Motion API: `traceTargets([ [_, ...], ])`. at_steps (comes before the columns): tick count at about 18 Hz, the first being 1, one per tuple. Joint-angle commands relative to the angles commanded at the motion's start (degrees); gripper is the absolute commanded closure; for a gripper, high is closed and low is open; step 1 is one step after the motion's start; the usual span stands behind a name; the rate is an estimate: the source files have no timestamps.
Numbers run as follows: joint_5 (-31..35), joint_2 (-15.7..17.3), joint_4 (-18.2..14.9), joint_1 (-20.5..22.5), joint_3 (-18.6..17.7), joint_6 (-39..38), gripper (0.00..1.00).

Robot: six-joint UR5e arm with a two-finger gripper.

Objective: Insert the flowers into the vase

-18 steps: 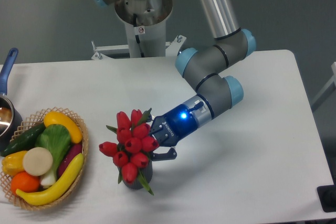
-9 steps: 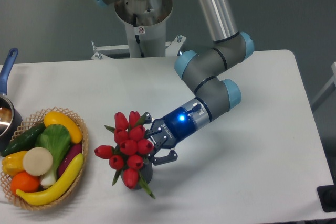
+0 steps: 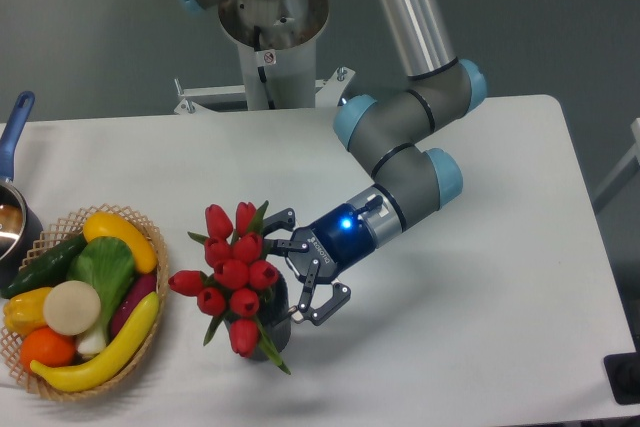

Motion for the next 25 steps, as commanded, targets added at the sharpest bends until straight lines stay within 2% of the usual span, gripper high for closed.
traceTargets([
  [3, 6.0, 5.4, 0.1, 1.3, -0.8, -0.2, 0.00],
  [5, 12.5, 9.7, 0.1, 2.2, -2.8, -0.3, 0.00],
  [8, 20.3, 14.1, 0.1, 4.6, -5.1, 0.1, 0.00],
  [13, 29.3, 21.6, -0.3, 9.3, -6.5, -0.9, 0.00],
  [16, 35.1, 25.7, -0.5, 12.2, -5.6, -1.1, 0.00],
  [18, 43.6, 29.2, -3.2, 12.7, -5.4, -1.3, 0.00],
  [20, 51.9, 31.0, -6.1, 12.6, -4.2, -0.6, 0.00],
  [23, 54.5, 31.4, -10.0, 12.8, -2.1, 0.4, 0.00],
  [25, 54.9, 32.0, -17.7, 13.0, 0.0, 3.7, 0.00],
])
